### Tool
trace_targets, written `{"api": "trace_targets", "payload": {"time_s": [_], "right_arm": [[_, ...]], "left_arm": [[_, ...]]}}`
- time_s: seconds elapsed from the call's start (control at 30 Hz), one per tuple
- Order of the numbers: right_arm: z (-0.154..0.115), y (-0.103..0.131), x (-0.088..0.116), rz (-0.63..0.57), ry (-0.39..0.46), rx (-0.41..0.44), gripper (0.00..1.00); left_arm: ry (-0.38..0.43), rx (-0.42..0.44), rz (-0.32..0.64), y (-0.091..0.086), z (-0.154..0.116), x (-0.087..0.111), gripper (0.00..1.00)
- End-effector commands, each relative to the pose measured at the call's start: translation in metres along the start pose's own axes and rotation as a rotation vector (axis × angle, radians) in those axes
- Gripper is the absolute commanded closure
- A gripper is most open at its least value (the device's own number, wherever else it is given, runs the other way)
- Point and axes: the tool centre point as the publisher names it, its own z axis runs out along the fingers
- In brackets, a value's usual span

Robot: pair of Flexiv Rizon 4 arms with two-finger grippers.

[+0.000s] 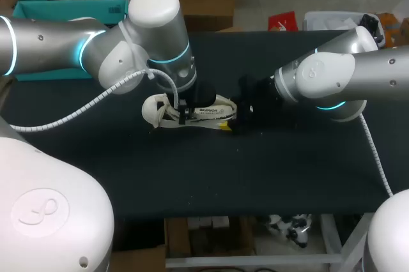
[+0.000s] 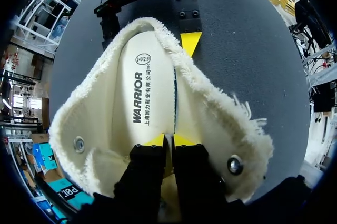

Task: Open the shoe tongue, take the insole out of the shoe, put the insole back into the shoe, and pack the shoe into the shoebox

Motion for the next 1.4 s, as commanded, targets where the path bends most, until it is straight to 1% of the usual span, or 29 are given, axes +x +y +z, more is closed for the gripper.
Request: {"api": "trace_targets", "payload": {"time_s": [0.03,0.17,0.3,0.6,0.93,1.13,1.33,1.4], "right_arm": [[0.003,-0.004,0.001,0.0,0.003,-0.001,1.0],[0.003,-0.004,0.001,0.0,0.003,-0.001,1.0],[0.003,-0.004,0.001,0.0,0.003,-0.001,1.0],[0.003,-0.004,0.001,0.0,0.003,-0.001,1.0],[0.003,-0.004,0.001,0.0,0.003,-0.001,1.0],[0.003,-0.004,0.001,0.0,0.003,-0.001,1.0],[0.003,-0.004,0.001,0.0,0.003,-0.001,1.0],[0.003,-0.004,0.001,0.0,0.003,-0.001,1.0]], "left_arm": [[-0.034,0.005,-0.008,0.005,0.041,0.004,0.89],[-0.053,0.007,-0.017,0.005,0.044,-0.002,0.86],[-0.072,0.006,-0.024,0.005,0.048,-0.008,0.81],[-0.129,-0.002,-0.008,-0.002,0.053,-0.025,0.79],[-0.182,-0.016,0.001,-0.01,0.073,-0.042,0.78],[-0.201,-0.022,-0.004,-0.014,0.079,-0.056,0.81],[-0.225,-0.024,-0.01,-0.015,0.075,-0.066,0.84],[-0.231,-0.025,-0.012,-0.016,0.075,-0.068,0.89]]}}
